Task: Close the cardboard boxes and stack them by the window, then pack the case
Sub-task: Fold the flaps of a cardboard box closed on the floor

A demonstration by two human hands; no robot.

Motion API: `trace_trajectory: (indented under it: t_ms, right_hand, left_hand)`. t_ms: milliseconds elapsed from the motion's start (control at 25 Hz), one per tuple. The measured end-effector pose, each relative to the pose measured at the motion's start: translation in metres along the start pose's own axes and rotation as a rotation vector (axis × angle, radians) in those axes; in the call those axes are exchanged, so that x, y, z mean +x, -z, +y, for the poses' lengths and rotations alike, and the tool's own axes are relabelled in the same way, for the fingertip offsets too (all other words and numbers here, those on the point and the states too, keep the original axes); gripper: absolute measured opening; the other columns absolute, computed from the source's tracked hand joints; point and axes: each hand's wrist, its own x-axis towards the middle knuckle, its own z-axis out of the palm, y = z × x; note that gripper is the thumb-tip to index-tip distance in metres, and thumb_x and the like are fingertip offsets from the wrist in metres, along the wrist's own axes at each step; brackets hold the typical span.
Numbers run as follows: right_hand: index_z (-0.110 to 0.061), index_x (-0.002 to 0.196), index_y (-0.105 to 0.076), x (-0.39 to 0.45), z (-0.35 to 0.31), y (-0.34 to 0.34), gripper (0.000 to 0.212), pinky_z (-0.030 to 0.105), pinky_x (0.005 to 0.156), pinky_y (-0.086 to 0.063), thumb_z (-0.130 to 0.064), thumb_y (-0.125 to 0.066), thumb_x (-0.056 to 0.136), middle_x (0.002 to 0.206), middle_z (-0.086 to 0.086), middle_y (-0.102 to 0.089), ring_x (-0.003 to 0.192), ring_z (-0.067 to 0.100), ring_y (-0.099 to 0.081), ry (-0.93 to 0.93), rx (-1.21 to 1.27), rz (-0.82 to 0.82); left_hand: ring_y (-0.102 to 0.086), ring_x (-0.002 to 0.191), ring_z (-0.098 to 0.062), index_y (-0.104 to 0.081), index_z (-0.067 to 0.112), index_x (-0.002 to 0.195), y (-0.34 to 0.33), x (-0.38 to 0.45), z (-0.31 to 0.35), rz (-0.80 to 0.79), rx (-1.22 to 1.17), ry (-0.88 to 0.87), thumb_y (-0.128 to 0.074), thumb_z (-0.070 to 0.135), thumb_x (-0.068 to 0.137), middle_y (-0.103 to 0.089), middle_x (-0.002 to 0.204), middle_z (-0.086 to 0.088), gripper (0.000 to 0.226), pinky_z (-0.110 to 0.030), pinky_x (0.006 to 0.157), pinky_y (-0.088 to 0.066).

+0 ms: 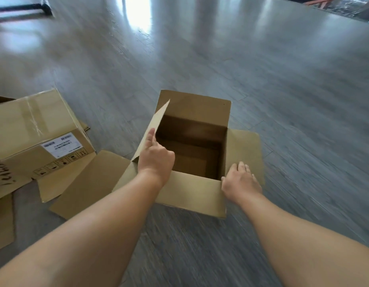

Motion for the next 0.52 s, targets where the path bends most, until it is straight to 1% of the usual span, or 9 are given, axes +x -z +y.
trace_trajectory:
  t_ms: [80,120,160,240,280,360,440,520]
  right_hand:
    - [-0.003,0.158,-0.013,0.002,-0.004,-0.003,0.061,0.043,0.124,-0.014,-0.023,-0.034,0.105,0.167,0.017,-0.005,0.154,0.031,-0.005,-0.001,0.015,0.006]
    - [-0.003,0.158,-0.012,0.003,-0.007,-0.003,0.06,0.043,0.124,-0.014,-0.016,-0.033,0.104,0.167,0.016,-0.004,0.154,0.031,-0.004,0.005,0.017,0.012]
    - [-0.003,0.158,-0.011,0.003,-0.009,-0.004,0.06,0.043,0.123,-0.015,-0.009,-0.032,0.103,0.167,0.016,-0.004,0.154,0.031,-0.004,0.014,0.016,0.017]
    - [-0.006,0.159,-0.014,0.005,-0.014,-0.005,0.061,0.044,0.122,-0.017,-0.003,-0.031,0.101,0.167,0.014,-0.005,0.154,0.033,-0.005,0.042,0.024,0.028]
    - [-0.007,0.158,-0.018,0.006,-0.016,-0.008,0.058,0.045,0.121,-0.019,-0.008,-0.032,0.102,0.167,0.014,-0.007,0.154,0.034,-0.006,0.06,0.03,0.031]
    - [-0.01,0.156,-0.026,0.007,-0.018,-0.017,0.056,0.049,0.122,-0.018,-0.03,-0.034,0.105,0.167,0.017,-0.007,0.153,0.038,-0.006,0.086,0.042,0.029]
    - [-0.013,0.156,-0.025,0.009,-0.017,-0.025,0.071,0.05,0.122,-0.013,-0.055,-0.032,0.101,0.166,0.019,0.0,0.153,0.04,-0.001,0.1,0.047,-0.014]
    - [-0.013,0.158,-0.021,0.012,-0.015,-0.032,0.086,0.048,0.123,-0.009,-0.071,-0.03,0.095,0.166,0.018,0.008,0.153,0.039,0.003,0.11,0.041,-0.028]
  left_hand:
    - [-0.017,0.148,-0.048,-0.075,0.016,0.095,-0.008,-0.002,-0.011,-0.041,0.03,0.053,-0.048,0.024,0.097,-0.048,0.143,-0.03,0.028,-0.062,0.116,0.015]
    - [-0.011,0.149,-0.048,-0.074,0.015,0.102,-0.013,-0.002,-0.014,-0.051,0.028,0.074,-0.043,0.024,0.097,-0.043,0.147,-0.031,0.033,-0.063,0.115,0.016]
    - [-0.009,0.149,-0.049,-0.072,0.011,0.113,-0.019,-0.003,-0.015,-0.059,0.015,0.089,-0.038,0.022,0.096,-0.037,0.15,-0.033,0.04,-0.063,0.116,0.016]
    - [-0.01,0.148,-0.052,-0.057,0.0,0.135,-0.029,-0.003,-0.018,-0.083,-0.027,0.105,-0.03,0.017,0.095,-0.026,0.152,-0.038,0.052,-0.064,0.117,0.012]
    - [-0.011,0.148,-0.053,-0.048,-0.004,0.141,-0.033,-0.003,-0.019,-0.101,-0.059,0.119,-0.027,0.016,0.095,-0.023,0.153,-0.04,0.055,-0.064,0.118,0.009]
    - [-0.012,0.148,-0.051,-0.032,-0.008,0.149,-0.041,-0.002,-0.023,-0.158,-0.158,0.163,-0.024,0.022,0.097,-0.019,0.155,-0.038,0.06,-0.063,0.12,-0.002]
    - [-0.01,0.149,-0.047,-0.023,-0.01,0.151,-0.051,0.0,-0.025,-0.23,-0.292,0.195,-0.025,0.033,0.1,-0.017,0.159,-0.034,0.067,-0.06,0.119,-0.012]
    - [-0.009,0.15,-0.045,-0.02,-0.008,0.153,-0.061,0.0,-0.027,-0.276,-0.427,0.209,-0.026,0.041,0.101,-0.013,0.161,-0.031,0.072,-0.057,0.12,-0.016]
